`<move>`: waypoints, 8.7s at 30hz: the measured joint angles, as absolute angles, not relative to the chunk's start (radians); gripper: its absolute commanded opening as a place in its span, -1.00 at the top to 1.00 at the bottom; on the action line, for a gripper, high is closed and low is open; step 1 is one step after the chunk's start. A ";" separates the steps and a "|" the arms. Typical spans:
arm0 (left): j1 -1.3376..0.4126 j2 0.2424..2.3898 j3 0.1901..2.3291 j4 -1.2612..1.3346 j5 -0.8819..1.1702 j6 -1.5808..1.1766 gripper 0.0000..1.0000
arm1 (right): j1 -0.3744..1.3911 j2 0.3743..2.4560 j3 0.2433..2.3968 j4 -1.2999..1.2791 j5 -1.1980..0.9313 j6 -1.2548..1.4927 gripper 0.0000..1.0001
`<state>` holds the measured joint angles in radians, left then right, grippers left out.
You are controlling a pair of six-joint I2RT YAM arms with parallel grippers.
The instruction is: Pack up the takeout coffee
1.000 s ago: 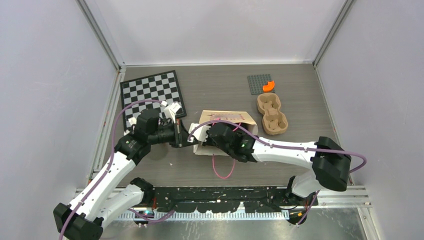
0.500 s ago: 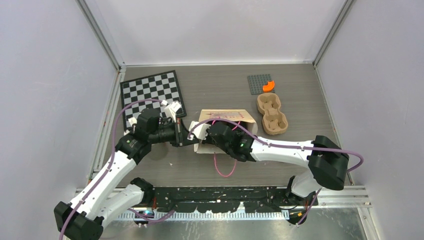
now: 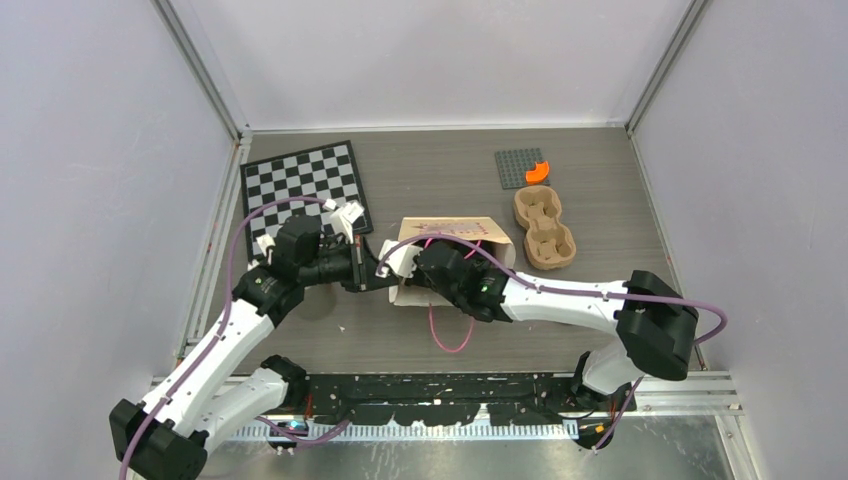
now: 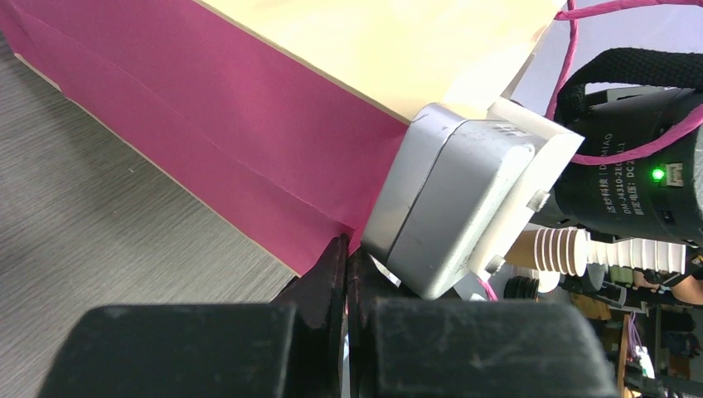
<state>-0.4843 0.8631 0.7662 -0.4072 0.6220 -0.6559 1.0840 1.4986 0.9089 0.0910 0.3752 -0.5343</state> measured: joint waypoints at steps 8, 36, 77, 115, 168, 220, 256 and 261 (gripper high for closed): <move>-0.485 0.886 0.770 -0.402 0.633 -0.655 1.00 | 1.074 1.478 0.935 0.008 0.378 -0.508 0.36; -0.491 0.954 0.896 -0.464 0.620 -0.762 1.00 | 1.065 1.195 1.137 -0.456 0.265 -0.298 0.33; -0.488 1.121 1.113 -0.612 0.402 -0.815 0.60 | 1.065 1.189 1.344 -0.358 0.411 -0.064 -0.41; -0.462 1.060 1.589 -1.151 -0.133 -0.419 -0.99 | 1.065 1.136 1.502 -0.740 0.547 0.344 -0.76; -0.102 0.900 1.235 -1.385 -0.424 -0.882 0.20 | 1.065 1.112 1.414 -0.741 0.466 0.359 -0.73; -0.101 1.087 2.127 -1.410 -0.157 -0.510 1.00 | 1.065 1.037 1.449 -0.711 0.609 0.268 -0.74; -0.101 0.890 1.735 -1.444 -0.046 -0.330 1.00 | 1.066 1.568 1.619 -0.195 -0.146 -0.113 -0.66; -0.101 0.889 1.732 -1.405 -0.035 -0.344 1.00 | 1.088 1.642 1.678 -0.199 -0.236 -0.183 -0.64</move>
<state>-0.1013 0.8894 1.7317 -1.4052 -0.0349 -0.3439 1.0878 1.6417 1.6775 -0.1993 -0.2356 -0.1829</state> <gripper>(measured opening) 0.009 0.823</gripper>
